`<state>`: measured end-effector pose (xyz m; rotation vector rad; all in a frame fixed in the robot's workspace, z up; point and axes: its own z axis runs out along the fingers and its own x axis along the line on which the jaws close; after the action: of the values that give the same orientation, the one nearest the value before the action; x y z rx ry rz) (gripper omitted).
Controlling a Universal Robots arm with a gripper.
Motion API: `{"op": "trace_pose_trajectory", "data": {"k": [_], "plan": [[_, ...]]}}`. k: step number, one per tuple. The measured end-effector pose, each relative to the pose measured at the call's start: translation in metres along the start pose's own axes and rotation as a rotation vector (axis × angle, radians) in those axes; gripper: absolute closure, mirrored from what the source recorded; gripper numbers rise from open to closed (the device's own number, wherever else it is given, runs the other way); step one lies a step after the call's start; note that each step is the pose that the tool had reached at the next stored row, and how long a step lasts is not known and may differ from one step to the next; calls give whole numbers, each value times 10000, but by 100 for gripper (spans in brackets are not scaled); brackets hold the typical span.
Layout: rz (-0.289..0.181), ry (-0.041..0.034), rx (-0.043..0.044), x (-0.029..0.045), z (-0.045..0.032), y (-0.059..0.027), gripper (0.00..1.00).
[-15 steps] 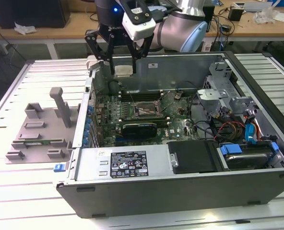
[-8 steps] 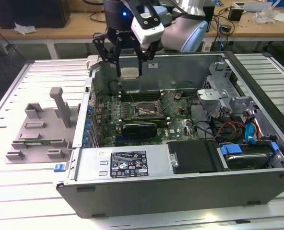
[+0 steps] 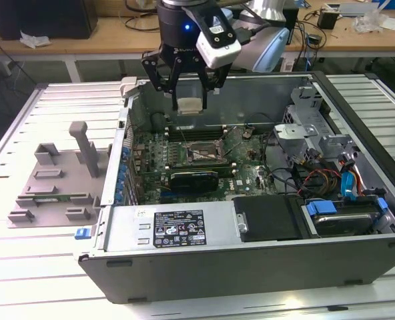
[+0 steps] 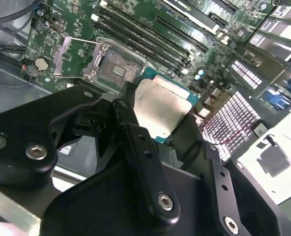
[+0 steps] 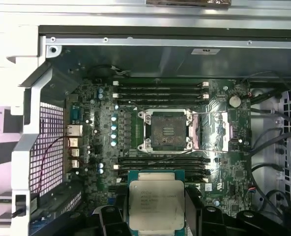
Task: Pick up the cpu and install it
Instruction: 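Pick up the cpu and move it towards the insertion slot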
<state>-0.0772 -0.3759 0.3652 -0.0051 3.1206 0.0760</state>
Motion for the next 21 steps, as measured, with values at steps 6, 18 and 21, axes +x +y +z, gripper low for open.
{"op": "trace_pose_trajectory", "data": {"k": [6,18,21], "plan": [[-7,3,1,-90,83,64,45],[-35,6,0,-256,335,127,45],[-44,7,-7,-263,382,160,45]]}}
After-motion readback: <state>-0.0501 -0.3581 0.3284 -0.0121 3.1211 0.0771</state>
